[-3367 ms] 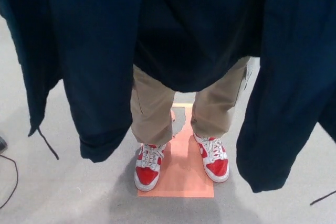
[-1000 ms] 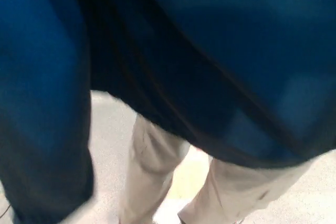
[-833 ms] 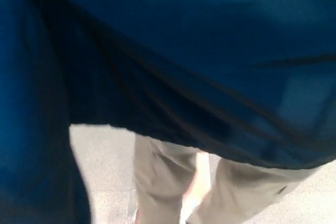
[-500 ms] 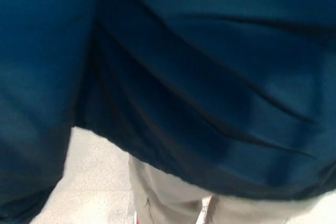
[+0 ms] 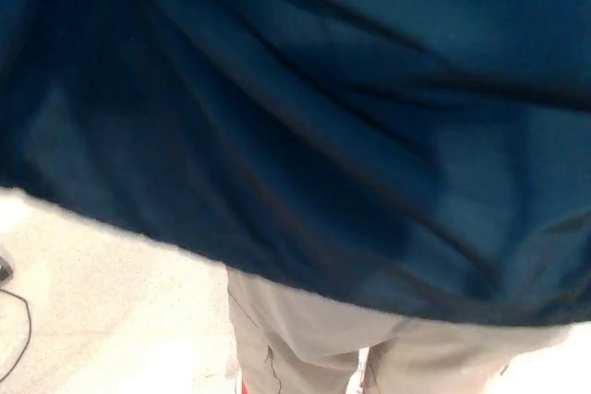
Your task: A person hands a coat to the robot and the robot grabs it with both hands and holds it while the person wears the coat.
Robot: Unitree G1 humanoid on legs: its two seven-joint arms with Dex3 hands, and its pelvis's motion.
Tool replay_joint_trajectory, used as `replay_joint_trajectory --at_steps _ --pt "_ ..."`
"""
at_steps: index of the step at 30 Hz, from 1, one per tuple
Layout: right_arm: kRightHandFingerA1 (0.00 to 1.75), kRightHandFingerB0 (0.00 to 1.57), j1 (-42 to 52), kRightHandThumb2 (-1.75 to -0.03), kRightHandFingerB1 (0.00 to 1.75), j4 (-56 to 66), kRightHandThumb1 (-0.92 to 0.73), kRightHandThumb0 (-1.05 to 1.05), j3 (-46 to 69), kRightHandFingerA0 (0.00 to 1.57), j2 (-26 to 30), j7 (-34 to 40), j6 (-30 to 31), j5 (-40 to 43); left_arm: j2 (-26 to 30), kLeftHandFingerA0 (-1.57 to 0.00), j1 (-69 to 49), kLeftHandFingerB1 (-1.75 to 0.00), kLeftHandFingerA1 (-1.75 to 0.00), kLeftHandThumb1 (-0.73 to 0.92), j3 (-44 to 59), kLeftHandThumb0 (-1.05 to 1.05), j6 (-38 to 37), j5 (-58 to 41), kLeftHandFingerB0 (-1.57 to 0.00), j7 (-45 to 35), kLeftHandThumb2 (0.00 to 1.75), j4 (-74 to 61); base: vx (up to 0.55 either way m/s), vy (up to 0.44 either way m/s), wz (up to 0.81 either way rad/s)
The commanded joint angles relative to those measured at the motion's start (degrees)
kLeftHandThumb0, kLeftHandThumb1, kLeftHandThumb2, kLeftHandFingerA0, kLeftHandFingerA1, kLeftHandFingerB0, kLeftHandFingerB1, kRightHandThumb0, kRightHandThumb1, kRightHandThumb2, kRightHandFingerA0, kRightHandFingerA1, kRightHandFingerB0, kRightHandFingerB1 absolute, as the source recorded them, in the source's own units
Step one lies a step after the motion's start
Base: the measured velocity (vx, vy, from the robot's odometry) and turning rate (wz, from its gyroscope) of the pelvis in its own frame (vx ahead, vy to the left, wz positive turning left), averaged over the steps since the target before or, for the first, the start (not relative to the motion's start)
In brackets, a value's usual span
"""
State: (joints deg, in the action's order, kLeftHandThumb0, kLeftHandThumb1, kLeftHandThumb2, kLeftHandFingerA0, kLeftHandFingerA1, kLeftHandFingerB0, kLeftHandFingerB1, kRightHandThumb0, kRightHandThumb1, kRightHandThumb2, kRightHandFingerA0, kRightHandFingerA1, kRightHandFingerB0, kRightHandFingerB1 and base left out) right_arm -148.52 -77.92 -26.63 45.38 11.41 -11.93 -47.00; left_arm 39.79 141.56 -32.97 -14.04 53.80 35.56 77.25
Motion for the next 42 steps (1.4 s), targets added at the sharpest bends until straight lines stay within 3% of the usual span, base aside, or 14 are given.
replay_joint_trajectory --at_steps 1,2,3,5,7,8,10,11,29,35,36,38,41,42 --pt "0.9 1.0 -0.74 -0.95 0.73 0.47 -0.66 -0.76 0.71 1.06 1.44 0.68 6.2 -0.14 2.66 -0.87 -0.28 -1.21 -1.45 0.88 2.47 -0.6 0.59 -1.95 -0.76 -1.72 0.66 0.59 0.0 0.0 0.0" --pt "0.9 1.0 -0.71 -0.95 0.73 0.54 -0.66 -0.76 0.89 1.06 1.42 0.39 6.23 0.07 2.7 -0.87 -0.32 -1.21 -1.45 0.88 2.57 -0.6 0.38 -1.82 -0.76 -1.66 0.66 0.55 0.0 0.0 0.0" --pt "0.53 0.45 -0.92 -0.66 0.4 0.51 -0.84 -0.82 2.13 0.57 2.04 -4.91 4.46 1.77 2.57 -0.43 -0.91 -0.39 -0.51 0.9 2.58 -0.77 1.14 -1.5 -0.47 -1.38 0.67 0.71 0.0 0.0 0.0" --pt "0.23 0.09 -0.97 -1.06 0.17 0.34 -0.69 -0.92 2.21 0.08 2.52 -7.81 4.16 1.63 2.1 0.0 -1.3 -0.32 -0.16 0.73 4.48 -0.91 1.31 -3.3 -0.13 -3.72 1.1 0.84 0.0 0.0 0.0" --pt "0.13 0.0 -0.97 -1.09 0.15 0.28 -0.67 -0.88 1.95 0.0 2.65 -8.18 4.73 0.95 1.92 0.0 -1.24 -0.25 -0.03 0.91 5.83 -0.89 0.95 -4.22 -0.09 -6.28 0.67 0.8 0.0 0.0 0.0" --pt "0.0 0.0 -0.97 -1.12 0.03 0.3 -0.75 -1.01 1.8 0.0 2.71 -8.41 4.77 0.73 1.93 0.0 -1.23 -0.13 -0.05 0.81 6.08 -1.05 0.8 -4.31 -0.15 -6.7 1.14 0.75 0.0 0.0 0.0" --pt "0.0 0.0 -1.14 -1.12 0.0 0.47 -0.79 -1.03 1.43 0.0 2.95 -9.1 4.58 0.19 1.93 0.0 -1.27 -0.24 0.0 0.91 6.64 -0.89 0.72 -4.12 -0.05 -7.14 0.71 0.6 0.0 0.0 0.0" --pt "0.0 0.0 -1.19 -1.13 0.0 0.53 -0.79 -1.04 1.39 0.0 2.97 -9.12 4.69 0.1 1.88 0.0 -1.39 -0.22 -0.14 0.75 7.0 -0.98 0.46 -4.38 -0.06 -7.08 1.11 0.5 0.0 0.0 0.0" --pt "0.05 0.0 0.71 -1.14 0.0 4.11 -0.86 -0.99 7.41 0.0 5.84 -5.85 -3.32 3.83 2.34 0.0 -3.57 -0.22 0.0 0.77 13.43 -0.82 -5.28 -8.81 -0.04 -8.75 0.8 -2.69 0.0 0.0 0.0" --pt "0.06 0.0 4.33 -1.13 0.0 7.62 -0.85 -0.98 10.68 0.0 7.96 -5.4 -9.94 6.48 5.17 0.0 -7.29 -0.07 -0.17 0.75 11.54 -0.96 -4.76 -5.66 -0.12 -4.18 1.1 -6.78 0.0 0.0 0.0" --pt "0.06 0.0 4.5 -1.13 0.0 7.74 -0.85 -0.98 10.83 0.0 7.92 -5.43 -10.02 6.48 6.1 0.0 -9.03 -0.23 -0.02 0.85 11.91 -0.74 -4.97 -5.94 -0.04 -4.54 0.68 -8.76 0.0 0.0 0.0" --pt "0.06 0.0 5.7 -1.13 0.0 7.99 -0.85 -0.98 11.12 0.0 7.84 -5.61 -10.25 6.76 8.23 0.0 -14.19 -0.27 -0.16 0.7 12.71 -0.74 -5.63 -6.06 -0.09 -3.48 0.97 -13.6 0.0 0.0 0.0" --pt "0.06 0.0 8.22 -1.13 0.0 8.4 -0.85 -0.98 11.68 0.0 7.46 -6.19 -10.69 7.46 11.86 -0.07 -26.83 -0.27 -0.26 0.8 17.19 -0.51 -5.05 -8.34 -0.16 -3.16 0.63 -26.21 0.0 0.0 0.0" --pt "0.06 0.0 9.17 -1.13 0.0 8.51 -0.85 -0.98 11.84 0.0 7.24 -6.49 -10.84 7.73 12.84 0.0 -31.51 -0.43 -0.46 0.6 19.08 -0.28 -3.99 -9.08 0.0 -3.86 1.06 -31.09 0.0 0.0 0.0"
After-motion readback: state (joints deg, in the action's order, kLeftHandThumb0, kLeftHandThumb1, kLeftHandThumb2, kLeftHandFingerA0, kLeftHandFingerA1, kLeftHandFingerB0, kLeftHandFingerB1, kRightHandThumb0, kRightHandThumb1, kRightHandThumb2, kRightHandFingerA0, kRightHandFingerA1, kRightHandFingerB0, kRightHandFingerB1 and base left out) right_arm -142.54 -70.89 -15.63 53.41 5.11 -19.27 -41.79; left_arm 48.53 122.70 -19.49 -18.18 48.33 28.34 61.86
